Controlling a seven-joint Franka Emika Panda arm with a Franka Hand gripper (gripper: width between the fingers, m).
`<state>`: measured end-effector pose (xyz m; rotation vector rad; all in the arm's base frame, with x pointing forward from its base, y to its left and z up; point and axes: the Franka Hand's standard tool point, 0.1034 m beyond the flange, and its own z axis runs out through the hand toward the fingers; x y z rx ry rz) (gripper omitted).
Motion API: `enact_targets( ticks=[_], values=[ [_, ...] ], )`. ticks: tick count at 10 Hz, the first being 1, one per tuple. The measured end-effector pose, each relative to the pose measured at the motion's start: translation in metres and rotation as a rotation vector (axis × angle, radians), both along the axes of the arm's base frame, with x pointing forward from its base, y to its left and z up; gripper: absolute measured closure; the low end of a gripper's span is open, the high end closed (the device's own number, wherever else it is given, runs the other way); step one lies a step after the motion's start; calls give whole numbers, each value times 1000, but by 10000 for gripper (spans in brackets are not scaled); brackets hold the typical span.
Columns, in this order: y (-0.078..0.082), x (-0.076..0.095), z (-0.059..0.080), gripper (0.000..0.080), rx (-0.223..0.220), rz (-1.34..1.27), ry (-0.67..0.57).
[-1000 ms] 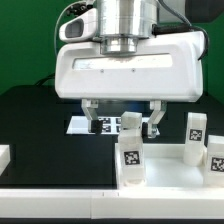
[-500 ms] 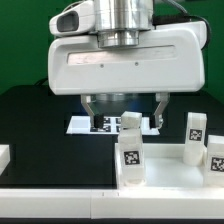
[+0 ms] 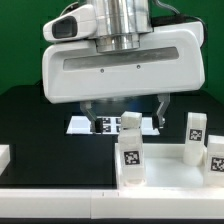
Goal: Assemble square table
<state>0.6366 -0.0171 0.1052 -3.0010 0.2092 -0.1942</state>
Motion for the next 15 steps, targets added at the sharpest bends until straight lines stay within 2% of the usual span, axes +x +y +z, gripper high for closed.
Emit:
enact_targets(
  ticks=[1, 3, 5, 7, 8, 11, 15],
  values=[
    [2, 0, -3, 150, -28, 13, 13],
    [6, -1, -21, 150, -24, -45, 44],
    [7, 1, -23, 150, -31, -68, 47],
    [7, 1, -24, 412, -30, -85, 50],
    [7, 1, -24, 516, -26, -120, 54],
    [7, 1, -24, 515, -1, -323, 74],
    [6, 1, -26, 515, 68, -1011, 125]
  ],
)
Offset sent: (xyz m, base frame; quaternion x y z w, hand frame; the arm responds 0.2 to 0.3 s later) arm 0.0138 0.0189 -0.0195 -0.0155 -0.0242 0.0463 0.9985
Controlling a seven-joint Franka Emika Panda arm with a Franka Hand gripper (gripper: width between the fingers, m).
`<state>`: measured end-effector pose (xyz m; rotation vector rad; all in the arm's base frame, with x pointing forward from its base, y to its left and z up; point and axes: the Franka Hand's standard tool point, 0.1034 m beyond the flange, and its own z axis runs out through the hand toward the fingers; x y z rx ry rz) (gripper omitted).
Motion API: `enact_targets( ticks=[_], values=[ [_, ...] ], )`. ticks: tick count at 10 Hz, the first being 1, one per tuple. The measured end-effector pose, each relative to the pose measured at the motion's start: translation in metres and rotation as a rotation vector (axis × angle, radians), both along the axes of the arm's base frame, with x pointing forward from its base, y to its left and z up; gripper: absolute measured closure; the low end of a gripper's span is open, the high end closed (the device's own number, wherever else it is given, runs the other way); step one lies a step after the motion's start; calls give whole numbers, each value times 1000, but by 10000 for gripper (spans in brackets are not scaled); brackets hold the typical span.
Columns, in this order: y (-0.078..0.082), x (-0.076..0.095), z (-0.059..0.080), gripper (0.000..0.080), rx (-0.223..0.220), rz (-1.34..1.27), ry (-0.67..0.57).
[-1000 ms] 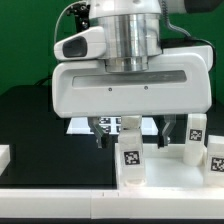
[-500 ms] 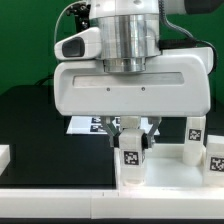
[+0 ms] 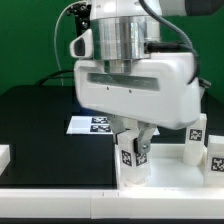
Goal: Assemble square table
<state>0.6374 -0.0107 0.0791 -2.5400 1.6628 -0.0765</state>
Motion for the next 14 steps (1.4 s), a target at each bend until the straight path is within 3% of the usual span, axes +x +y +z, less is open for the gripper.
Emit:
enact_targets(
  ticks=[1, 5, 6, 7, 8, 9, 14],
  values=[
    [1, -1, -1, 515, -1, -136, -16],
    [1, -1, -1, 511, -1, -136, -16],
    [1, -1, -1, 444, -1, -136, -16],
    [1, -1, -1, 444, -1, -136, -16],
    [1, -1, -1, 256, -1, -136, -16],
    [1, -1, -1, 183, -1, -136, -16],
    [4, 1, -2, 151, 2, -219, -30]
  ],
)
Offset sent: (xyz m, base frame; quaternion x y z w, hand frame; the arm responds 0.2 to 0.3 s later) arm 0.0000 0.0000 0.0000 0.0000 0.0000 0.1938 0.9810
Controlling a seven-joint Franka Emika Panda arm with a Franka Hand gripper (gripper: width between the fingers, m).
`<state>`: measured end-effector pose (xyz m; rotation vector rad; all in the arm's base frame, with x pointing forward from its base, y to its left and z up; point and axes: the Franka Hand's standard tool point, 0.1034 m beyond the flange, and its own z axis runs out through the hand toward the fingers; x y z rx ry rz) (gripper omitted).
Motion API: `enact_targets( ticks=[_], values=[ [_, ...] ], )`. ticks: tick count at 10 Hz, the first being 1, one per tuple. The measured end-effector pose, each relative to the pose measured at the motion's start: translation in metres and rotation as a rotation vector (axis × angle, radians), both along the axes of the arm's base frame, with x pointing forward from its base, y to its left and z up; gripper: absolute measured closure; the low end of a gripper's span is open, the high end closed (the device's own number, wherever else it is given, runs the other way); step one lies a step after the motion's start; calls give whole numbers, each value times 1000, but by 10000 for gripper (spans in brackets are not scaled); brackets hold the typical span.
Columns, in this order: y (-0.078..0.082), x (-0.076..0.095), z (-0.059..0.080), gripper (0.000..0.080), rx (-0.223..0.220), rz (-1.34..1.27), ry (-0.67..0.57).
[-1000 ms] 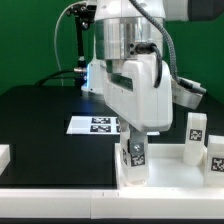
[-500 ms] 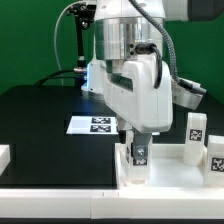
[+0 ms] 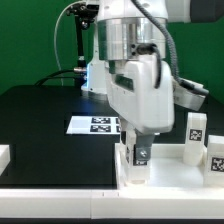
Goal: Assemble square table
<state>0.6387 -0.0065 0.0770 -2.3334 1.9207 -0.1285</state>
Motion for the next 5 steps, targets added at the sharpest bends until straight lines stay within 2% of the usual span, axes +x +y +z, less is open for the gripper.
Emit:
enact_targets(
  ticks=[1, 4, 5],
  values=[
    [0, 0, 0, 151, -7, 40, -1],
    [9, -1, 0, 151, -75, 513, -12],
    [11, -2, -1, 151, -87, 577, -20]
  ],
)
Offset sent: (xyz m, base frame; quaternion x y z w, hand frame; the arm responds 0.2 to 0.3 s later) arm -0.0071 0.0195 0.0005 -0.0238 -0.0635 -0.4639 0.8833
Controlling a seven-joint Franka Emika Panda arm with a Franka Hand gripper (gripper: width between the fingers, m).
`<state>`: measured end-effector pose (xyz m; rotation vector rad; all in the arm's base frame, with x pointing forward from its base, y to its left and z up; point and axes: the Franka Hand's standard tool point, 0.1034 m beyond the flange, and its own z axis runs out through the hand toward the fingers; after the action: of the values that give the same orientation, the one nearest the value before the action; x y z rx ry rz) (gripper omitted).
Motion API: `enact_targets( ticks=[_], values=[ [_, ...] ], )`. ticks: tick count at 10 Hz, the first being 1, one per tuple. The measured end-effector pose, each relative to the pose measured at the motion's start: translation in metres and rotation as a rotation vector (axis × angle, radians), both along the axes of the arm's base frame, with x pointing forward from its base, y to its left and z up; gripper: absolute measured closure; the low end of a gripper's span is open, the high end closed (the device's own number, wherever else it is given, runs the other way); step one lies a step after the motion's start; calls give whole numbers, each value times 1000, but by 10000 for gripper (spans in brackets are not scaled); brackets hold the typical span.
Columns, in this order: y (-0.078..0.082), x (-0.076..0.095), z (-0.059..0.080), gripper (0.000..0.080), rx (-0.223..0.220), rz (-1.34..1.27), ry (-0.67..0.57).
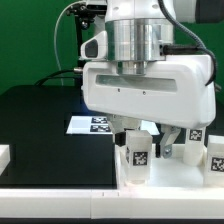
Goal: Assemble square table
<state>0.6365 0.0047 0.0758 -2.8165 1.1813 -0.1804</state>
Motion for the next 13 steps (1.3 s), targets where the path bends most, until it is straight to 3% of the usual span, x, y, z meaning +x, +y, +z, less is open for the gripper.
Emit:
enact_targets(
  ticks=[2, 5, 6, 7, 8, 10, 13],
  values=[
    [-2, 0, 0, 151, -19, 127, -3],
    [-2, 1, 1, 151, -136, 688, 1],
    [-1, 0, 0, 151, -139, 731, 1],
    [-2, 0, 0, 274, -140, 729, 1],
    [-3, 0, 0, 274, -137, 711, 1],
    [-3, 0, 0, 515, -130, 654, 2],
    [-4, 0, -1, 515, -106, 192, -17]
  ],
)
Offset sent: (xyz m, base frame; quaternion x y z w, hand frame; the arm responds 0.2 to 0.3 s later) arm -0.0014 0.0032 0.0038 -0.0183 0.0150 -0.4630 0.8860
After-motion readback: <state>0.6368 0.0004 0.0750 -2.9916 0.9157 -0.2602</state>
